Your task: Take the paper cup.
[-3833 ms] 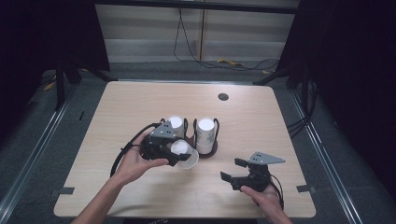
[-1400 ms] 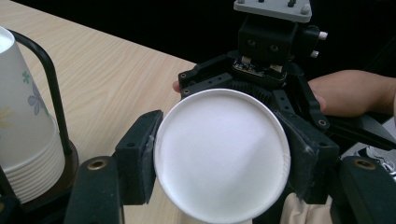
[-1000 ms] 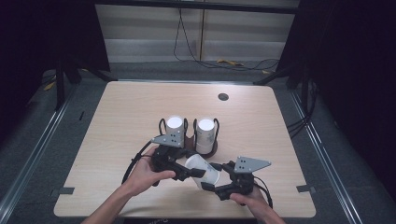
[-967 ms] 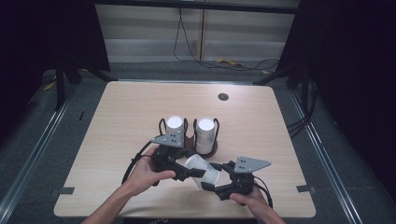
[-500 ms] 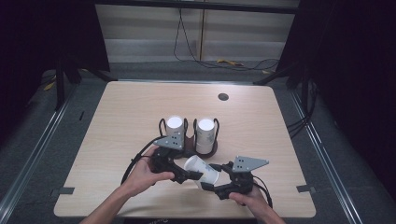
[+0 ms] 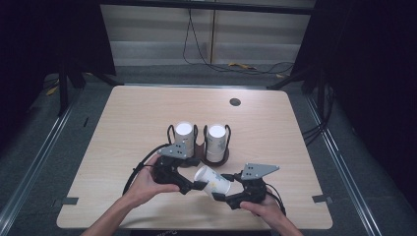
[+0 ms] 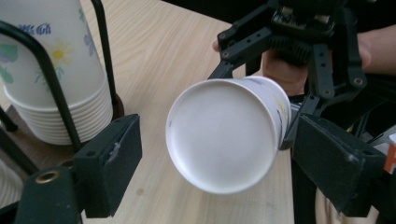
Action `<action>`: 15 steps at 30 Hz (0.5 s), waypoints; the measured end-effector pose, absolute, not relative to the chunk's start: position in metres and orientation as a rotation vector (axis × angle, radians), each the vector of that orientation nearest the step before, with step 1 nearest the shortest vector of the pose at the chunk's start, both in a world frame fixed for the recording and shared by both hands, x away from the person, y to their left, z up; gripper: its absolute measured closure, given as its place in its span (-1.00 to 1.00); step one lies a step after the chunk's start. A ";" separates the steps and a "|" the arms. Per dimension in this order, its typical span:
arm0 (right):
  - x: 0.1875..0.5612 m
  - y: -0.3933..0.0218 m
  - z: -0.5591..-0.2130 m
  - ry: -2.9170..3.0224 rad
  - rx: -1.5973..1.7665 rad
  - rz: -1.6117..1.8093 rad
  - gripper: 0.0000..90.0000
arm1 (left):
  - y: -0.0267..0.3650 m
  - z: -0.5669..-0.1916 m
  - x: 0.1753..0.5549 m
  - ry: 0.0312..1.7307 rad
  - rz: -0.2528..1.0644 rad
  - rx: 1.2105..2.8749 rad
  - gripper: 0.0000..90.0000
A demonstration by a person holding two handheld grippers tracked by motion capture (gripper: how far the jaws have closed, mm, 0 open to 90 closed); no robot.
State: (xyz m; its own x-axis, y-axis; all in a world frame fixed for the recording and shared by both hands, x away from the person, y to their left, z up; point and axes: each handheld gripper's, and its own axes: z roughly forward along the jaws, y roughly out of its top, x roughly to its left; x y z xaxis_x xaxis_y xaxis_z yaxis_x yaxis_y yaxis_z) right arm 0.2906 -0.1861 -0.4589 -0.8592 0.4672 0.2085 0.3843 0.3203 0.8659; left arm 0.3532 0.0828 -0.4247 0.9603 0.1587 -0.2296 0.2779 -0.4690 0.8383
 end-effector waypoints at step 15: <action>0.294 -0.186 -0.449 2.622 0.777 1.354 -0.33 | 0.078 -0.435 0.345 0.244 -0.065 2.196 -0.60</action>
State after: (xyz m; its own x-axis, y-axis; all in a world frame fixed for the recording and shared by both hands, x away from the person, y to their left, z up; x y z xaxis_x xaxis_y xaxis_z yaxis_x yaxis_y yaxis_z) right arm 0.2938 -0.1864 -0.4487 -0.8665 0.4765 0.1488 0.3972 0.4776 0.7837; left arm 0.3453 0.0782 -0.4354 0.9791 0.1518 -0.1353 0.1989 -0.5776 0.7917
